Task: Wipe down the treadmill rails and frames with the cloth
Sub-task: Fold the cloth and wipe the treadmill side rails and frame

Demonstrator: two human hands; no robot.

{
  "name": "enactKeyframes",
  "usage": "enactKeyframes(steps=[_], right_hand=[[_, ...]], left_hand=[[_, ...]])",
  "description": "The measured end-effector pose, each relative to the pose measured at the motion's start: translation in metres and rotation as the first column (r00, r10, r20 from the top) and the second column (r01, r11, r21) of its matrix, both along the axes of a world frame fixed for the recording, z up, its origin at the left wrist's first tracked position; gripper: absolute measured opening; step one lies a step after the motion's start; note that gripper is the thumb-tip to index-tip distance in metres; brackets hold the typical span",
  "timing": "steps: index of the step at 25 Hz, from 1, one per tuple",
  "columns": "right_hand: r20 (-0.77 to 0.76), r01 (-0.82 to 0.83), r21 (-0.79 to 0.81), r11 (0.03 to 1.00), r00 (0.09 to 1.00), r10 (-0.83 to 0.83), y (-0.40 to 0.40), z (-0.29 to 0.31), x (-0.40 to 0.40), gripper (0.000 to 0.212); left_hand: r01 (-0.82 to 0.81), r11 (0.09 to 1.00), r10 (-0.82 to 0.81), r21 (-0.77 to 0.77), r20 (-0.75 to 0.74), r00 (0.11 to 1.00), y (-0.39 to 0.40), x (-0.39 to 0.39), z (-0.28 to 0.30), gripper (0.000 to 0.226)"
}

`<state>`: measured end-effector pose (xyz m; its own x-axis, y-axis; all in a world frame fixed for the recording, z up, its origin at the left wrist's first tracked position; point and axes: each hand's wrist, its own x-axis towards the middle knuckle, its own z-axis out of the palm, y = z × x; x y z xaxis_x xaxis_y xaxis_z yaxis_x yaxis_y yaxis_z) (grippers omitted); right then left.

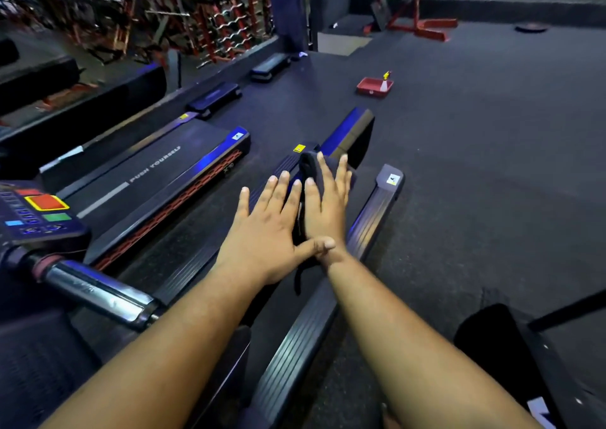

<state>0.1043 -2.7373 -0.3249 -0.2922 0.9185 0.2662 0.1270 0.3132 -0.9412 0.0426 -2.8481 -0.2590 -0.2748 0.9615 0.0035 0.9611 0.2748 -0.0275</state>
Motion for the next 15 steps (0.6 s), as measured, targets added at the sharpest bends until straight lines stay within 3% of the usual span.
enactKeyframes(steps=[3, 6, 9, 12, 15], right_hand=[[0.284, -0.079, 0.082, 0.994, 0.958, 0.053, 0.064, 0.021, 0.007, 0.044], [0.542, -0.161, 0.171, 0.972, 0.839, 0.044, 0.117, 0.038, 0.015, 0.044], [0.698, -0.245, 0.245, 0.938, 0.716, 0.005, 0.164, 0.055, 0.016, 0.046], [0.804, -0.443, 0.364, 0.819, 0.594, -0.036, 0.209, 0.066, 0.018, 0.05], [0.843, -0.667, 0.392, 0.633, 0.536, 0.042, 0.26, 0.074, 0.015, 0.051]], left_hand=[[-0.036, 0.999, 0.034, -0.04, -0.039, 0.999, 0.0, 0.001, 0.003, 0.113], [-0.087, 0.993, 0.08, -0.077, -0.093, 0.992, 0.013, 0.007, 0.011, 0.114], [-0.134, 0.99, 0.131, -0.041, -0.069, 0.989, 0.054, 0.016, 0.019, 0.115], [-0.214, 0.977, 0.214, 0.013, -0.046, 0.976, 0.11, 0.015, 0.022, 0.116], [-0.345, 0.937, 0.346, 0.059, -0.007, 0.938, 0.171, 0.021, 0.014, 0.118]])
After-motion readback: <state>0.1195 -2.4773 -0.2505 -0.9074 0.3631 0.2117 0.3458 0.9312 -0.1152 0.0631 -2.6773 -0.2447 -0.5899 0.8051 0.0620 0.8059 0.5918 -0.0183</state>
